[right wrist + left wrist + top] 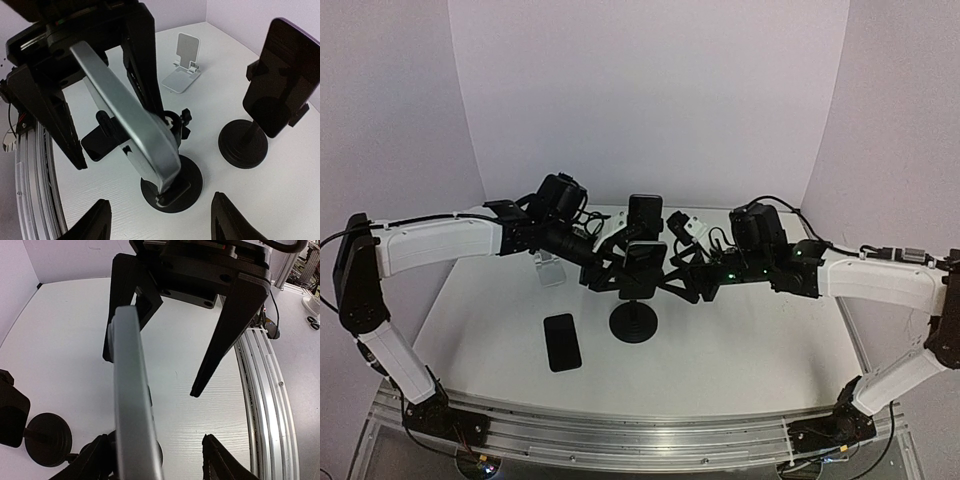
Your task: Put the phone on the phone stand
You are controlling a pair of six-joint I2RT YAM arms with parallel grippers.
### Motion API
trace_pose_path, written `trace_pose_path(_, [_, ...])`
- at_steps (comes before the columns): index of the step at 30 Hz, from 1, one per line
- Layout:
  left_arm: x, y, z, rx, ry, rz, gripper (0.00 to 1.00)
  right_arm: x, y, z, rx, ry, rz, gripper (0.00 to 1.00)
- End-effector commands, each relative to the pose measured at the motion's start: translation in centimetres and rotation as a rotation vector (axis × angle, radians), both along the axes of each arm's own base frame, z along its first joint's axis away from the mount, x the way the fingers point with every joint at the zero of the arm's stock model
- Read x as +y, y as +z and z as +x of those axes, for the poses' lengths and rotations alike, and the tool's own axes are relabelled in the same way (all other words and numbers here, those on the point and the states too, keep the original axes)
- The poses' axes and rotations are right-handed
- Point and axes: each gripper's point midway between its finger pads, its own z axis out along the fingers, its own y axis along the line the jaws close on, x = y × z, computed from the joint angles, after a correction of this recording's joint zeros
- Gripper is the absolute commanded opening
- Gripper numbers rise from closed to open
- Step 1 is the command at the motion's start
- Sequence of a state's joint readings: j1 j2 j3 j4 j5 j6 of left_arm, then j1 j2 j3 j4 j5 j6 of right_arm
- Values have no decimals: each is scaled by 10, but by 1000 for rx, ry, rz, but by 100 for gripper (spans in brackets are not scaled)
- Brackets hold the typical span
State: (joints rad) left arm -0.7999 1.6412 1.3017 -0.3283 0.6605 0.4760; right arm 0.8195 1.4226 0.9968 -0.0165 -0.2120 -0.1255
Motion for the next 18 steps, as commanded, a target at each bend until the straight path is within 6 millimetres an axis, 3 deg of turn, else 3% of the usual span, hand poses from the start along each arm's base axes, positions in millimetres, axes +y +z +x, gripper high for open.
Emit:
trace_pose_path(1, [22,22,-3,-16,4,-20,63,14,27,5,-89,142,51,57])
trace_pose_path(6, [38,36,-2,-34,11,-55,68,17,33,15,-102,232,84,38])
trace_pose_path(18, [49,25,4,-41,82,0,70,23,23,-1,-76,378,115,27])
